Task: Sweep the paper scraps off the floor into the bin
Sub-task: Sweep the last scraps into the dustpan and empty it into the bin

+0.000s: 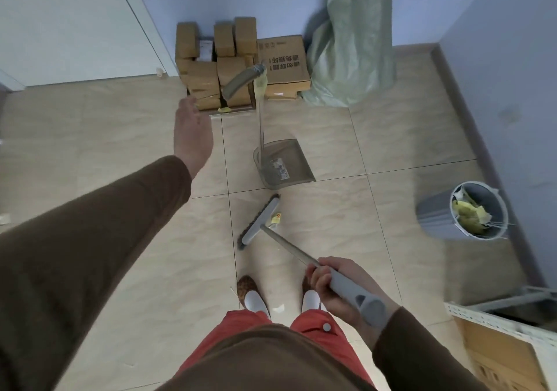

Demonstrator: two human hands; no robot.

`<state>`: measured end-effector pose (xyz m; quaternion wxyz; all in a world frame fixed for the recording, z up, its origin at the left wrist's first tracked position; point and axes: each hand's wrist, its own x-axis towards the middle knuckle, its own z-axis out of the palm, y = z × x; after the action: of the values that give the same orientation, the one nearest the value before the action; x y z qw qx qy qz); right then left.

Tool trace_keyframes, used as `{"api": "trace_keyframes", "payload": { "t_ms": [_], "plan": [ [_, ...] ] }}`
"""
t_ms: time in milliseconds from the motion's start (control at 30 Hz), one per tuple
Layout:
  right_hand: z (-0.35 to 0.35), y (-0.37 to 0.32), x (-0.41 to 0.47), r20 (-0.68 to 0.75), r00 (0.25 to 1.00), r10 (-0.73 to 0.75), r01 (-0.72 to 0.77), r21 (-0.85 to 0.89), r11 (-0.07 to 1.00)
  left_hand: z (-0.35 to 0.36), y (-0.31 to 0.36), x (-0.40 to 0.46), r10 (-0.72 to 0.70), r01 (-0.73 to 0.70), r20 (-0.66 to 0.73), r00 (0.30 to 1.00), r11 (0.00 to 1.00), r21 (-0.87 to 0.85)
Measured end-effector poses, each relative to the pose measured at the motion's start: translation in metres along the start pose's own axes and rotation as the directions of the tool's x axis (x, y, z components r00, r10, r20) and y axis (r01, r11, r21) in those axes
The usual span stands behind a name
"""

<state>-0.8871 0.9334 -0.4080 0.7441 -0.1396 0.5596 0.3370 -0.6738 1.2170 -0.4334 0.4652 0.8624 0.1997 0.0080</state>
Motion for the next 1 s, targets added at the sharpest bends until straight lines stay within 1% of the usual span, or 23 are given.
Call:
{"api": "trace_keyframes", "payload": {
  "t_ms": [33, 67, 133, 200, 300, 333, 367, 400, 433, 500, 533, 633, 667, 700, 733, 767, 833, 900, 1000],
  "plan": [
    [0.0, -0.001, -0.009, -0.004, 1.0, -0.004, 0.004, -0.009, 1.0, 0.001, 0.015, 0.013, 0.048, -0.048, -0.025, 0.999, 0.998, 0.032],
    [0.0, -0.002, -0.016, -0.007, 1.0, -0.008, 0.008, -0.022, 1.0, 0.003, 0.028, 0.025, 0.111, -0.109, -0.015, 0.994, 0.988, 0.107],
    [-0.002, -0.001, -0.027, 0.007, 1.0, -0.006, 0.006, -0.039, 0.999, 0.01, 0.051, 0.046, 0.185, -0.199, 0.078, 0.98, 0.946, 0.257],
    [-0.007, 0.001, -0.035, 0.019, 1.0, -0.01, 0.011, -0.043, 0.999, 0.018, 0.067, 0.064, 0.169, -0.231, 0.211, 0.963, 0.918, 0.321],
    [-0.016, 0.001, -0.047, 0.017, 0.999, -0.027, 0.028, -0.069, 0.997, 0.038, 0.075, 0.079, 0.117, -0.315, 0.444, 0.888, 0.859, 0.404],
    [-0.02, 0.001, -0.05, 0.014, 0.999, -0.043, 0.044, -0.083, 0.996, 0.044, 0.074, 0.082, 0.108, -0.329, 0.473, 0.875, 0.848, 0.415],
    [-0.024, 0.0, -0.054, 0.01, 0.998, -0.064, 0.065, -0.104, 0.992, 0.05, 0.072, 0.085, 0.121, -0.343, 0.469, 0.875, 0.838, 0.424],
    [-0.028, -0.002, -0.056, 0.004, 0.996, -0.09, 0.09, -0.13, 0.987, 0.054, 0.07, 0.085, 0.114, -0.318, 0.439, 0.891, 0.848, 0.424],
    [-0.032, -0.003, -0.058, -0.005, 0.994, -0.112, 0.11, -0.157, 0.981, 0.057, 0.069, 0.084, 0.079, -0.267, 0.414, 0.907, 0.867, 0.42],
    [-0.041, -0.007, -0.058, -0.023, 0.989, -0.146, 0.138, -0.2, 0.97, 0.062, 0.066, 0.076, -0.035, -0.147, 0.404, 0.914, 0.9, 0.41],
    [-0.044, -0.009, -0.058, -0.026, 0.987, -0.161, 0.151, -0.216, 0.965, 0.064, 0.065, 0.07, -0.1, -0.093, 0.411, 0.906, 0.901, 0.424],
    [-0.05, -0.02, -0.058, -0.031, 0.966, -0.255, 0.238, -0.265, 0.934, 0.07, 0.06, 0.044, -0.233, -0.01, 0.461, 0.856, 0.885, 0.465],
    [-0.051, -0.026, -0.056, -0.035, 0.957, -0.289, 0.267, -0.292, 0.918, 0.073, 0.058, 0.037, -0.253, 0.014, 0.488, 0.836, 0.898, 0.441],
    [-0.05, -0.033, -0.055, -0.042, 0.946, -0.321, 0.291, -0.325, 0.9, 0.075, 0.054, 0.029, -0.238, 0.02, 0.525, 0.817, 0.922, 0.387],
    [-0.049, -0.04, -0.054, -0.044, 0.935, -0.351, 0.313, -0.363, 0.878, 0.076, 0.049, 0.023, -0.18, -0.003, 0.548, 0.817, 0.949, 0.316],
    [-0.047, -0.049, -0.053, -0.041, 0.925, -0.378, 0.332, -0.398, 0.855, 0.074, 0.045, 0.016, -0.111, -0.036, 0.535, 0.838, 0.966, 0.257],
    [-0.043, -0.07, -0.049, -0.018, 0.906, -0.423, 0.37, -0.452, 0.812, 0.063, 0.039, 0.006, -0.02, -0.079, 0.418, 0.908, 0.973, 0.219],
    [-0.041, -0.095, -0.042, 0.017, 0.89, -0.455, 0.399, -0.51, 0.762, 0.043, 0.043, -0.005, -0.005, -0.052, 0.29, 0.957, 0.981, 0.189],
    [-0.037, -0.132, -0.025, 0.078, 0.867, -0.492, 0.425, -0.633, 0.648, 0.004, 0.058, -0.031, -0.043, 0.025, 0.129, 0.991, 0.99, 0.139]
  ]
}}
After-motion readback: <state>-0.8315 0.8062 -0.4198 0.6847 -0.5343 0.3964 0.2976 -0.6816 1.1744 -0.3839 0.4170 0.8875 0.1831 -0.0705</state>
